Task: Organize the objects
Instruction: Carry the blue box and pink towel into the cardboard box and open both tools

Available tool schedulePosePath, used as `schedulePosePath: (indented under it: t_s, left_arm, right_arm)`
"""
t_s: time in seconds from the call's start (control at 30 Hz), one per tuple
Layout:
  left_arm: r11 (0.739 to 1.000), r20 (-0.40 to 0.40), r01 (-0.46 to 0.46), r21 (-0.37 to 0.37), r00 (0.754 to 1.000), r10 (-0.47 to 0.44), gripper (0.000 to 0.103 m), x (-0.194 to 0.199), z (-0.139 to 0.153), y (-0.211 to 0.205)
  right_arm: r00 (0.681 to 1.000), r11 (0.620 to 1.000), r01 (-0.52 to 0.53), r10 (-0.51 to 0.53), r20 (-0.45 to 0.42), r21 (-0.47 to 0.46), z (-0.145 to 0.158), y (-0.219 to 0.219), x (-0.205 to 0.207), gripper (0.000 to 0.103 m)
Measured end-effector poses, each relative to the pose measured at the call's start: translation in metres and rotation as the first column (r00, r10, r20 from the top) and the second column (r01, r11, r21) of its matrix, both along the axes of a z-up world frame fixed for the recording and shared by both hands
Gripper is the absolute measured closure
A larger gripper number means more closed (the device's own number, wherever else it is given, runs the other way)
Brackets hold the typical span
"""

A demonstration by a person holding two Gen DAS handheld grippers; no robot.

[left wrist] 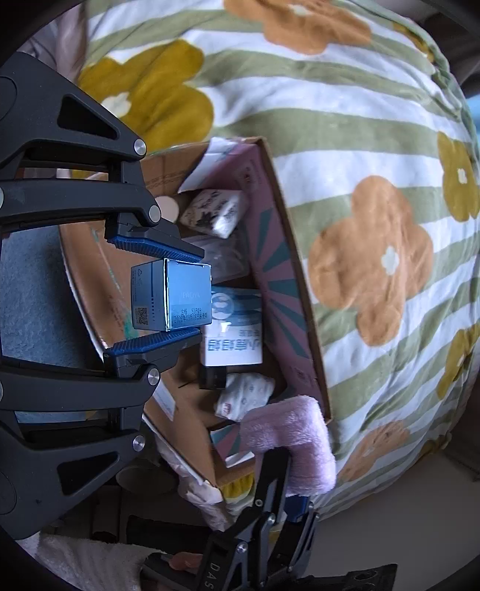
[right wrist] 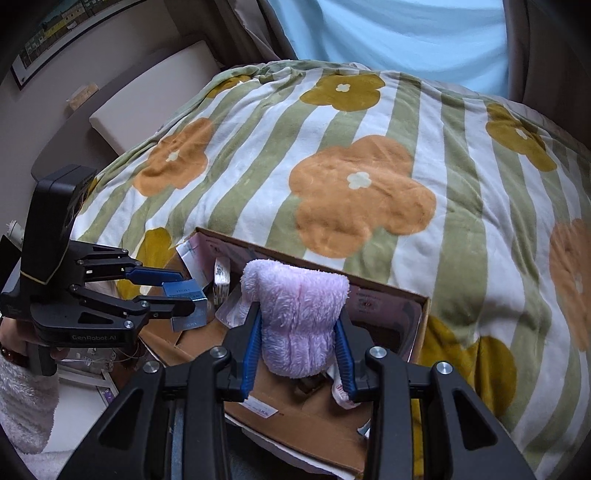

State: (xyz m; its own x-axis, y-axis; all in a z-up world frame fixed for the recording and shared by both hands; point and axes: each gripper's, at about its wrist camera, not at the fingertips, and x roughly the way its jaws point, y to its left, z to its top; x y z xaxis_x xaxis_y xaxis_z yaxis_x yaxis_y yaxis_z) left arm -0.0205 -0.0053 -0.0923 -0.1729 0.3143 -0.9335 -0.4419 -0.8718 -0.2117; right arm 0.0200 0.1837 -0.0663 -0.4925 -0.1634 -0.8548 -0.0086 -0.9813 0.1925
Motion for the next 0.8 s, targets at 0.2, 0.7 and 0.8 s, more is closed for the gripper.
schedulePosePath:
  t_s: [0.2,0.7,0.8]
  left_arm:
    - [1.000,0.018,-0.008,-0.006,1.000,0.009,0.069,0.012,-0.018,-0.010]
    - [0.999,-0.005,0.051,-0.018,0.999,-0.051,0.069,0.013,-0.020,-0.005]
    - [0.998,-0.004,0.053,-0.024,0.999,-0.053,0.069,0.012,-0.023,-0.002]
  right_arm:
    - [0.999,1.000,0.011,-0.011,0.042,-0.001,-0.027,-0.009,0.013,0.070]
    - [0.996,0.998,0.046,-0.049,0.080,0.035,-0.035,-0.013,0.013,0.070]
    - [0.993,0.997,0.070,-0.073,0.091,0.037,-0.038,-0.012,0.012,0.070]
